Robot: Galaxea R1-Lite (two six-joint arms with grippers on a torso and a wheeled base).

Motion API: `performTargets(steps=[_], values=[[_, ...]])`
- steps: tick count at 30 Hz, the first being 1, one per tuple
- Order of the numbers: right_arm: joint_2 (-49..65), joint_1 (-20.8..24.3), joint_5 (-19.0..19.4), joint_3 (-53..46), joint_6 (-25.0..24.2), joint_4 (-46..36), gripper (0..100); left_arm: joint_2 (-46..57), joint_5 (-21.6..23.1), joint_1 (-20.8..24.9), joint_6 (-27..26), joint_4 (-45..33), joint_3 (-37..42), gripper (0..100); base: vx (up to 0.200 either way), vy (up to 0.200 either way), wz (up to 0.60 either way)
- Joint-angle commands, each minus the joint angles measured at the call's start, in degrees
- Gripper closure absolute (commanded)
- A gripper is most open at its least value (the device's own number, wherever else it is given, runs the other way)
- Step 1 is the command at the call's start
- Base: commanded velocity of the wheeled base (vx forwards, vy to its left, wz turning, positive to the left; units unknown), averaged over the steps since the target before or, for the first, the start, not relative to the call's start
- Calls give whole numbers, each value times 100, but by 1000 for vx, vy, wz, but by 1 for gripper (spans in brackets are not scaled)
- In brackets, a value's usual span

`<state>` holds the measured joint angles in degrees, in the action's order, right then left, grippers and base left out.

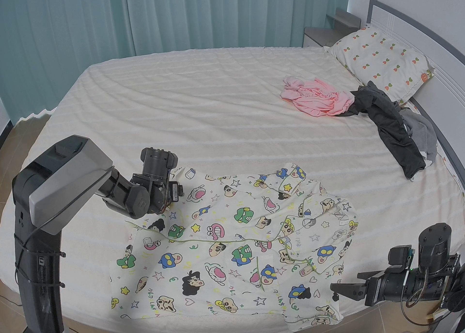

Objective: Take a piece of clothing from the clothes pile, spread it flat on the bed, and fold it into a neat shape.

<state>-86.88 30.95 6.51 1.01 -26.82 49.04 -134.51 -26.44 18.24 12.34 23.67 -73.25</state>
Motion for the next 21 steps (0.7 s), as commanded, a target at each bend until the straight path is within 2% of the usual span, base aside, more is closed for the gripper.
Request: performTargets(steps=[1, 8, 9, 10, 12, 16, 21], values=[[22, 16, 8, -101, 1, 0, 0, -427, -151, -154, -241, 41, -339, 0, 0, 0, 0], [40, 16, -1, -101, 1, 0, 0, -691, -581, -778, -1436, 419, -1288, 0, 0, 0, 0], [40, 16, 8, -101, 1, 0, 0, -699, -590, -787, -1453, 436, -1314, 0, 0, 0, 0], [40, 16, 8, -101, 1, 0, 0, -805, -669, -927, -1726, 718, -1675, 0, 0, 0, 0], [40, 16, 8, -101, 1, 0, 0, -954, -757, -1059, -1946, 1139, -2176, 0, 0, 0, 0], [75, 16, 8, -101, -8, 0, 0, -1060, -766, -1226, -2192, 1491, -2641, 0, 0, 0, 0], [93, 16, 17, -101, -16, 0, 0, -1060, -722, -1340, -2183, 1711, -2668, 0, 0, 0, 0]])
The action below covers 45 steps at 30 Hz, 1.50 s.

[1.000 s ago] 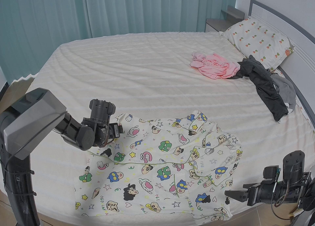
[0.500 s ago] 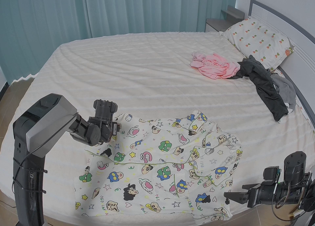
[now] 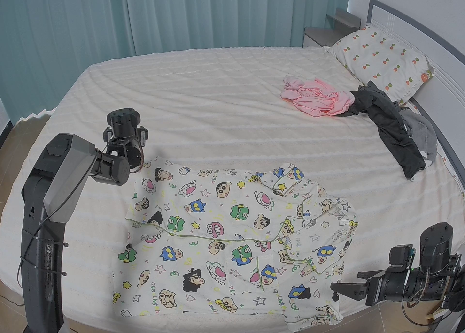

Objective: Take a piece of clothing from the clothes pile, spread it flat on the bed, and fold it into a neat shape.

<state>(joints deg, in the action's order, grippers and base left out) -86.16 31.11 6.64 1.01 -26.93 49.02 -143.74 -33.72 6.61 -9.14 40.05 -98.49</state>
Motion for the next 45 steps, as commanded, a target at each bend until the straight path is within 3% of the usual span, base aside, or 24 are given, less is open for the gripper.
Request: performTargets(steps=[1, 7, 12, 18, 19, 20, 24, 25, 27, 31, 36, 41, 45], values=[[21, 0, 4, -101, -5, 2, 0, -137, 6, -177, -35, 65, -136, 0, 0, 0, 0], [21, -8, 4, -101, -23, 2, 0, -40, 14, -344, 18, 47, 286, 0, 0, 0, 0], [21, -26, 4, -101, -32, 20, 0, 725, 278, -406, 835, -32, 1596, 0, 0, 0, 0], [-41, -132, 56, 189, -260, 82, 0, 1964, 1175, -397, 2356, -410, 3213, 0, 0, 0, 0], [-41, -132, 56, 189, -260, 82, 0, 1964, 1175, -397, 2356, -410, 3213, 0, 0, 0, 0], [-111, -132, 65, 567, -577, 73, 0, 2465, 1614, -371, 2989, -577, 3793, 0, 0, 0, 0], [-577, -219, -32, 1437, -1034, 29, 0, 3555, 2651, -362, 4228, -665, 4988, 0, 0, 0, 0], [-577, -219, -32, 1437, -1034, 29, 0, 3555, 2651, -362, 4228, -665, 4988, 0, 0, 0, 0], [-946, -483, -137, 2096, -1078, 20, 0, 4398, 3574, -397, 5115, -665, 5850, 0, 0, 0, 0], [-1632, -694, -190, 2905, -1297, 29, 0, 5154, 4427, -406, 5801, -638, 6773, 0, 0, 0, 0], [-2045, -685, -243, 3247, -1746, 73, 0, 5119, 4506, -388, 5819, -612, 7089, 0, 0, 0, 0], [-2265, -676, -225, 3098, -1913, 345, 0, 4108, 4418, -344, 6030, -577, 7010, 0, 0, 0, 0], [-2590, -694, -216, 2957, -2352, 1040, 0, 3282, 4391, -292, 6829, -304, 6447, 0, 0, 0, 0]])
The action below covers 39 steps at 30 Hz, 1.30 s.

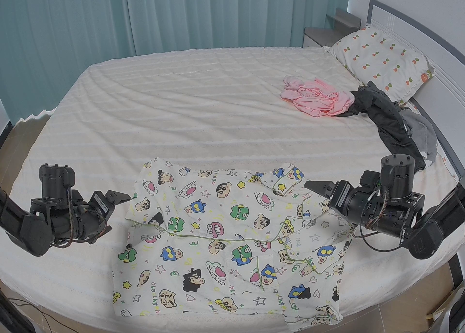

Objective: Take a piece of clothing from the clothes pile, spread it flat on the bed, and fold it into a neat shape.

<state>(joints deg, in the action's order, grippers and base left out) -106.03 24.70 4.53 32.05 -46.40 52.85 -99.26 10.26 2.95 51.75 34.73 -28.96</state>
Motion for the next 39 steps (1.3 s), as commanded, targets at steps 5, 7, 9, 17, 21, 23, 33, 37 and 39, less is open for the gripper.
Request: performTargets(steps=[5, 7, 9, 17, 21, 23, 33, 37, 39], values=[[-866, -62, -40, -524, -581, 1676, 0, -1808, -200, 136, 1364, 280, -953, 0, 0, 0, 0], [-866, -62, -40, -744, -563, 2045, 0, -1913, -402, 118, 1610, 385, -1059, 0, 0, 0, 0], [-814, -44, -40, -964, -546, 2300, 0, -2054, -543, 109, 1742, 614, -1138, 0, 0, 0, 0], [-699, -18, -49, -1289, -546, 2599, 0, -2203, -763, 48, 1733, 886, -1085, 0, 0, 0, 0], [-682, 9, -40, -1324, -546, 2608, 0, -2379, -798, 21, 1593, 1159, -1067, 0, 0, 0, 0], [-708, 9, -40, -1324, -546, 2599, 0, -2458, -824, 39, 1311, 1211, -1050, 0, 0, 0, 0], [-699, 61, -49, -1359, -555, 2599, 0, -2977, -1149, 109, 907, 1748, -1103, 0, 0, 0, 0], [-682, 61, -49, -1368, -546, 2608, 0, -3091, -1176, 188, 916, 1809, -1173, 0, 0, 0, 0], [-682, 61, -49, -1368, -555, 2608, 0, -3170, -1237, 224, 933, 1888, -1243, 0, 0, 0, 0]])
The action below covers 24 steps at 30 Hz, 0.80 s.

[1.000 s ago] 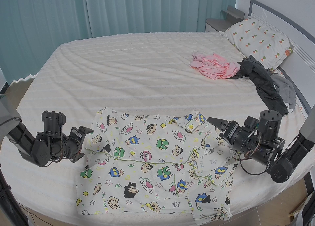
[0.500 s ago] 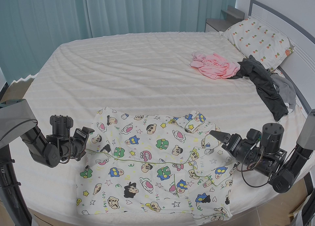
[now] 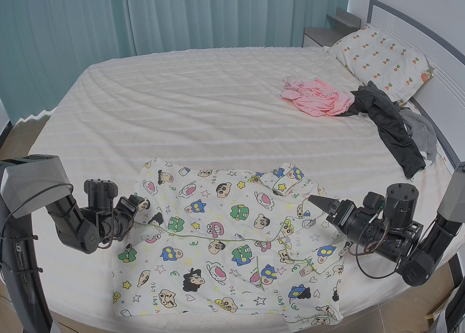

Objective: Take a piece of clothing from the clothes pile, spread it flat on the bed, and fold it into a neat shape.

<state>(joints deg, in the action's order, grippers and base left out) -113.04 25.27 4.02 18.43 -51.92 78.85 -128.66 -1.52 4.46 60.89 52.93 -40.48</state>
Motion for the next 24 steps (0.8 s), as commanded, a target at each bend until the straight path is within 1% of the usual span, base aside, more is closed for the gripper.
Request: performTargets(steps=[1, 4, 8, 9, 12, 17, 19, 22, 24], values=[[19, 4, 2, -6, -2, -1, 0, -256, -85, 90, 19, 95, -109, 0, 0, 0, 0], [28, 13, 2, -33, 6, 8, 0, -344, -252, 143, 28, 270, -144, 0, 0, 0, 0], [19, 31, 11, -85, 6, 148, 0, -362, -313, 169, 37, 393, -109, 0, 0, 0, 0], [19, 48, 11, -94, 15, 175, 0, -362, -322, 169, 37, 393, -100, 100, 0, 0, 0], [10, 92, 11, -182, 24, 289, 0, -326, -401, 169, 37, 402, -56, 100, 0, 0, 0], [-16, 136, 11, -200, 24, 333, 0, -326, -788, 169, 28, 411, -12, 100, 0, 0, 0], [-42, 145, 11, -200, 24, 333, 0, -300, -858, 169, 19, 446, 102, 100, 0, 0, 0], [-42, 154, 11, -208, 24, 333, 0, -247, -902, 178, -7, 639, 304, 100, 0, 0, 0], [-42, 154, 11, -208, 24, 333, 0, -151, -981, 195, -34, 982, 594, 100, 0, 0, 0]])
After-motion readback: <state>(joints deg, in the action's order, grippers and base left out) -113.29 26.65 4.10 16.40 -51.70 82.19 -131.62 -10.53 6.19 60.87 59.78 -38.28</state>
